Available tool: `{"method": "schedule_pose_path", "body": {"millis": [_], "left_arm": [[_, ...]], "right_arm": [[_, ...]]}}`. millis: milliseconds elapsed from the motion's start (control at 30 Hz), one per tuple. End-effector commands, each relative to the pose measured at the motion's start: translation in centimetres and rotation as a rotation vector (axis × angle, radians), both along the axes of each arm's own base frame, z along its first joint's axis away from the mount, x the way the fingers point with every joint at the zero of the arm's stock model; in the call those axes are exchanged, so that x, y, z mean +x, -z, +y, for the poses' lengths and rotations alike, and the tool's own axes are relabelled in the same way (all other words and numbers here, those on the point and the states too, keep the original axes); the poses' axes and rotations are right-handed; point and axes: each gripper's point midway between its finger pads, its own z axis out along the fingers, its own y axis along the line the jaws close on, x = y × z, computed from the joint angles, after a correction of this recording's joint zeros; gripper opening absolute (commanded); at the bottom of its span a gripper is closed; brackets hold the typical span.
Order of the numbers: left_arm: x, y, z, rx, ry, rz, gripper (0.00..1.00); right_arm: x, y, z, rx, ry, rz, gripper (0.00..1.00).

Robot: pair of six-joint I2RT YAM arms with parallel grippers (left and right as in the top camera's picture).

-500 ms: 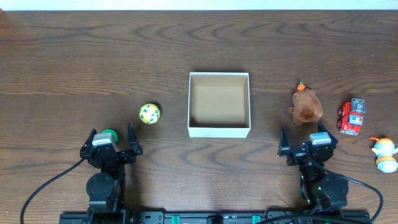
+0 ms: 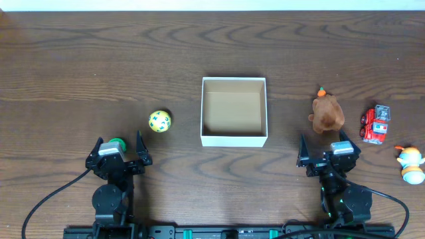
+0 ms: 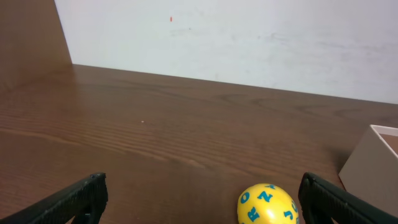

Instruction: Pack container

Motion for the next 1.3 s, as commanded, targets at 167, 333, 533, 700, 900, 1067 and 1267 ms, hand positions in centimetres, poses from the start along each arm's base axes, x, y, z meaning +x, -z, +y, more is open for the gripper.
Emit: {"method": "schedule_pose_path", "body": {"millis": [167,333,533,700,900,1067,1267], "left_arm": [[0.04,1.88,0.02,0.017,0.003,0.046,0.98],[0.04,1.88,0.02,0.017,0.003,0.046,0.98],[0.04,1.88,0.02,0.017,0.003,0.046,0.98],[0.04,1.88,0.02,0.017,0.003,0.046,0.98],[0.04,1.88,0.02,0.017,0.003,0.046,0.98],[0.04,1.88,0.02,0.016,0.003,0.046,0.98],[0.04,1.88,0.02,0.017,0.003,0.046,0.98]], "right_arm": [[-0.02,0.05,-0.08,-0.012,0.000,-0.001,0.99],[-0.02,0.05,-0.08,-0.012,0.000,-0.001,0.99],[-0.02,0.05,-0.08,-0.012,0.000,-0.001,0.99],[-0.02,0.05,-0.08,-0.012,0.000,-0.001,0.99],[-0.01,-0.04,-0.06,-0.011,-0.001,-0.005,0.99],[-0.02,0.02,-0.05,-0.011,-0.001,-0.002,0.99],[-0.02,-0.21,0.13,0.018,-0.010,-0.008,0.99]]}}
